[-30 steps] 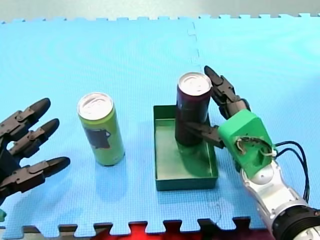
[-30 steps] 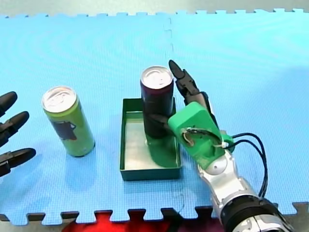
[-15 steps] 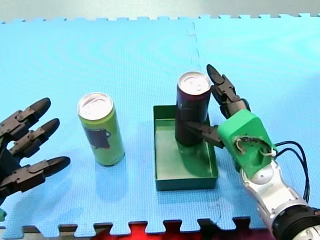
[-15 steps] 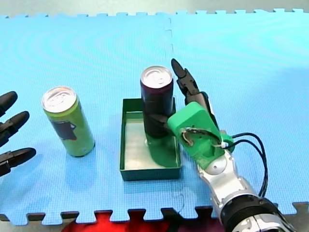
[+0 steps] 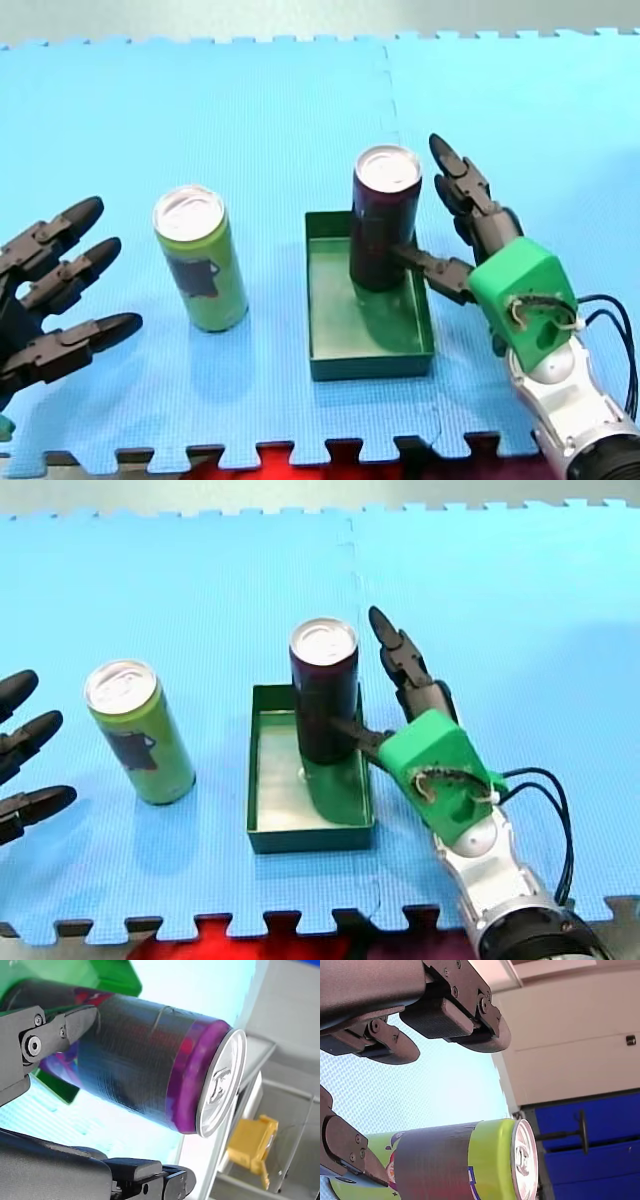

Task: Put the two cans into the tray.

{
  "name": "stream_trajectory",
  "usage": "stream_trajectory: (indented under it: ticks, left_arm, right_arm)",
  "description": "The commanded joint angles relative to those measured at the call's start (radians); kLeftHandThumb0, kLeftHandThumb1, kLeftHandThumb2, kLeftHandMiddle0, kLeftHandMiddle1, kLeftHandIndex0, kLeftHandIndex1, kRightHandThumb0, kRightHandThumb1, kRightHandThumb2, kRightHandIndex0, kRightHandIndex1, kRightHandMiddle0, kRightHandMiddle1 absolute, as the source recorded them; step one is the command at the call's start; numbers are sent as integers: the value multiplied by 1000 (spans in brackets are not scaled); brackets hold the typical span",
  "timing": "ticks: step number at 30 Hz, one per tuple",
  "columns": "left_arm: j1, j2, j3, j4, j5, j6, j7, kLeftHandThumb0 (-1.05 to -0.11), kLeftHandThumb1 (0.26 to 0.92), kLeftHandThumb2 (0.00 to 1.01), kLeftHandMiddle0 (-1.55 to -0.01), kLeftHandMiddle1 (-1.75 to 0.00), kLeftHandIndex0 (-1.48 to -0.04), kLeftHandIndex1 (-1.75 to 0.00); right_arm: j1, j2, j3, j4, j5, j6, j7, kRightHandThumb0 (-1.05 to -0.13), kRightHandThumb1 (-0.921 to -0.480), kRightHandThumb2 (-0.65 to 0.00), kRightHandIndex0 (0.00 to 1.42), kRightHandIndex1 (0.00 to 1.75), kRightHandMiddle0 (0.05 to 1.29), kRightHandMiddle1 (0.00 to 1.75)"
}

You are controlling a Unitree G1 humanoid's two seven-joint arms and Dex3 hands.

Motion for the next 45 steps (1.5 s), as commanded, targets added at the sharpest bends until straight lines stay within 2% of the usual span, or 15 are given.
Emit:
stream_trajectory:
  ticks: [1,3,6,7,11,14,18,22,25,30,32,33,36,42,45]
  left_arm:
    - [-10,8,1,7,5,-3,8,-659,619,0,-562,-1,-546,0]
    - [-9,7,0,6,7,-3,11,-663,619,0,-563,-1,-546,0]
    - [-6,6,-2,0,9,-2,14,-667,619,0,-565,-2,-547,0]
    - [-5,5,-3,-3,9,-2,16,-668,619,0,-565,-2,-547,0]
    - [0,4,-5,-14,10,1,20,-671,620,0,-567,-2,-548,-1]
    - [3,5,-6,-21,9,5,22,-670,619,0,-567,-1,-548,0]
    - [7,6,-7,-25,7,7,22,-664,618,0,-565,0,-545,0]
    - [9,6,-9,-29,6,9,24,-658,618,0,-564,0,-544,0]
    - [11,6,-9,-31,6,13,27,-655,618,0,-565,-1,-544,0]
    - [13,7,-9,-32,4,16,28,-648,617,0,-563,0,-544,0]
    - [14,9,-8,-33,1,17,26,-645,616,0,-563,0,-543,0]
    - [14,10,-7,-33,0,17,25,-644,616,0,-562,0,-543,0]
    - [15,11,-6,-33,-1,19,24,-640,615,0,-561,0,-542,0]
    - [17,12,-4,-30,-3,19,21,-634,615,0,-557,0,-543,0]
    - [16,12,-2,-26,-5,17,18,-634,614,0,-557,0,-543,0]
  right_arm:
    - [161,-11,17,-332,-6,152,24,-1048,-859,-8,186,0,150,2]
    - [196,-11,22,-388,-3,173,35,-1048,-859,-7,188,1,152,2]
    - [230,-21,21,-441,7,182,55,-1048,-859,-5,207,11,162,7]
    - [239,-26,19,-450,11,180,60,-1048,-859,-5,215,14,167,9]
    - [275,-44,1,-466,42,144,83,-1048,-854,-1,263,34,209,25]
    - [303,-51,-10,-498,64,142,101,-1048,-817,0,282,37,229,26]
    - [330,-65,-27,-523,100,139,138,-1048,-791,0,308,41,259,31]
    - [362,-76,-41,-571,136,158,169,-1048,-776,0,328,43,282,32]
    - [387,-91,-57,-611,166,179,192,-1048,-768,0,342,44,296,31]
    - [428,-116,-90,-660,200,205,205,-1040,-756,0,372,43,329,29]
    - [433,-130,-114,-653,204,209,195,-1027,-756,0,387,41,343,26]
    - [430,-134,-124,-642,203,206,186,-1022,-756,0,392,39,347,23]
    - [420,-138,-143,-610,201,188,168,-1009,-756,-1,407,34,363,20]
    - [412,-121,-168,-584,210,156,129,-948,-748,0,444,30,423,24]
    - [400,-116,-182,-566,209,141,103,-902,-737,0,482,35,476,32]
